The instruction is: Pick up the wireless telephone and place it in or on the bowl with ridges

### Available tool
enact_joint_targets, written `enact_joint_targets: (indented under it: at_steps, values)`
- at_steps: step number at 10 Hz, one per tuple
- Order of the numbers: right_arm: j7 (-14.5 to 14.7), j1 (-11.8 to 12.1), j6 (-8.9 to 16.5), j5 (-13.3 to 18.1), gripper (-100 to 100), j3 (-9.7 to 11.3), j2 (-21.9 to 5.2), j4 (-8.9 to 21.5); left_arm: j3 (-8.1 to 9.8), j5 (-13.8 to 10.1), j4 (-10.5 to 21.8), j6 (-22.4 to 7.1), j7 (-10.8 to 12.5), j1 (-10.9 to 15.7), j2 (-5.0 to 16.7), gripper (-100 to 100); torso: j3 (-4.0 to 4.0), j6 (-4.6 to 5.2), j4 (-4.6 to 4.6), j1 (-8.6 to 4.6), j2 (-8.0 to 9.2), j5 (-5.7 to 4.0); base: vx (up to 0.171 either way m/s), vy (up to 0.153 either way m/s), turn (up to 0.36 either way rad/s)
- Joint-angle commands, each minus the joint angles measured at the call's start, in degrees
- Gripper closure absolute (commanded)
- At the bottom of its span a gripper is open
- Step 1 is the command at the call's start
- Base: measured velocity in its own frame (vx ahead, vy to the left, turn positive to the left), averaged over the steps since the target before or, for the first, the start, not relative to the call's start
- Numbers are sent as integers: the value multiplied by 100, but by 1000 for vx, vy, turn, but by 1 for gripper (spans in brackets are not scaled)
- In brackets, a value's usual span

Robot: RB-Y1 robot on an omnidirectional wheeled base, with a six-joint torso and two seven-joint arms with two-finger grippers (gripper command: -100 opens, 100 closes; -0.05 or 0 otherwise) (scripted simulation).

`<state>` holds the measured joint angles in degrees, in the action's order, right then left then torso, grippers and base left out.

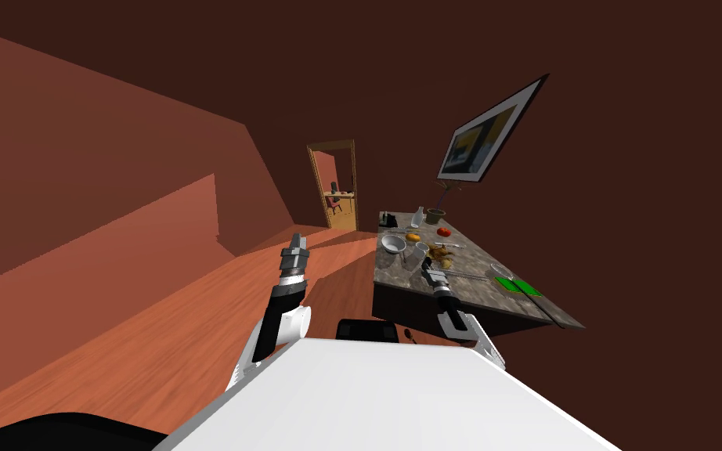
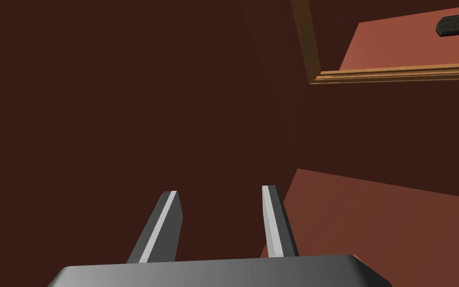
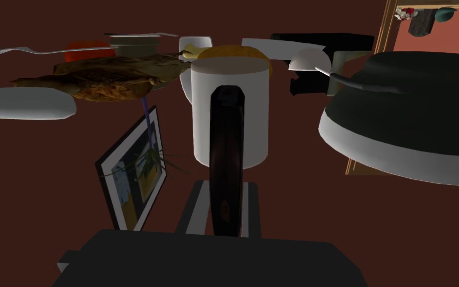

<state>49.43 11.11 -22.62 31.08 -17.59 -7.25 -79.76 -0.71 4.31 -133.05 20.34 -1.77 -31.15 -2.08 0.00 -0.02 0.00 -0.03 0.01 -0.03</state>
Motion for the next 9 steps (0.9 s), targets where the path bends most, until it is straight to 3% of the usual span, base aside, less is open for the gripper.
enact_joint_targets:
  at_steps: [1, 4, 9]
  values:
    - [70, 11, 209, -29, 100, 86, -101, -80, 0, 0, 0, 0, 0, 0, 0, 0, 0, 0, 0, 0, 0, 0, -55, 89, -8]
    - [136, 6, 463, -55, 100, 177, -219, -174, -1, 0, 0, 0, 0, 1, -1, 0, 7, -8, -22, 65, 37, -14, -89, 129, -4]
    - [238, -34, 961, -97, 100, 341, -434, -352, -1, 0, 0, 0, 0, 1, -1, 0, -5, -12, -29, 62, 21, -11, -64, 104, 10]
